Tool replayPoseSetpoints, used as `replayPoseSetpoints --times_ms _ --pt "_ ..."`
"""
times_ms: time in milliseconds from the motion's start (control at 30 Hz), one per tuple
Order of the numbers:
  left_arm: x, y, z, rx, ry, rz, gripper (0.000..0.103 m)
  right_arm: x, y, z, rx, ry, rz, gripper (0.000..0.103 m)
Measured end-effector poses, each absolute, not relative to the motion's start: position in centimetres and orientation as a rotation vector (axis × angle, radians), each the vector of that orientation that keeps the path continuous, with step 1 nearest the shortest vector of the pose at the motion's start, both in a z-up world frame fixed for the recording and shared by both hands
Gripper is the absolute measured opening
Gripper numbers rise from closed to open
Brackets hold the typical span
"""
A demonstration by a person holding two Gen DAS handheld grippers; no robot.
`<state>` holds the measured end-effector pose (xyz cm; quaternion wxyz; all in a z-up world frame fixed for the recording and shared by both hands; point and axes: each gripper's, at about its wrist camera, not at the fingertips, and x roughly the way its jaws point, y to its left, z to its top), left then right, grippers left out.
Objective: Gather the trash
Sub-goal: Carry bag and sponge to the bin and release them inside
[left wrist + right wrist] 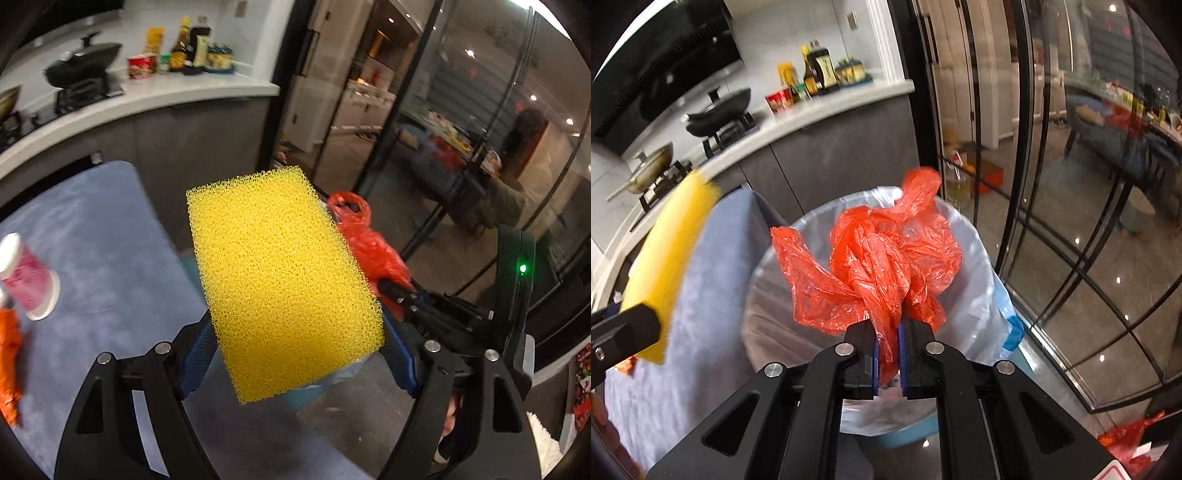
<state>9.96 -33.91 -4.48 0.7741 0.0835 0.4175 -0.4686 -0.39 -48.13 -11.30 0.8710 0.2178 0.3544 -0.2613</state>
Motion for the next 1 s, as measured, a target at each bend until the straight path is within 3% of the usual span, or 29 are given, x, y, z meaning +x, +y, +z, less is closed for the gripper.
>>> replayPoseSetpoints --times_ms 100,267,433,667,1000 --pt "10.3 -36.5 -6.2 0.204 0.945 -1.045 0.076 -0.9 -49.2 -12.3 0.482 0.755 -0.555 0.015" --pt "11.1 -39.8 -9.0 0.256 1.007 -1.073 0.08 -2.7 -50.0 -12.7 0.534 0.713 -0.554 0.048" --pt "11.5 -40.6 -9.5 0.263 1.0 -1.023 0.091 -4.5 -49.9 -11.9 0.547 0.662 -0.559 0.055" --pt "12.2 -37.5 -7.7 0.186 0.957 -0.951 0.093 -5.3 -48.4 -9.8 0.546 0.598 -0.533 0.055" --pt "13.3 -26.0 -5.9 0.115 0.889 -0.695 0.094 -1.0 -41.6 -7.3 0.454 0.595 -0.393 0.055"
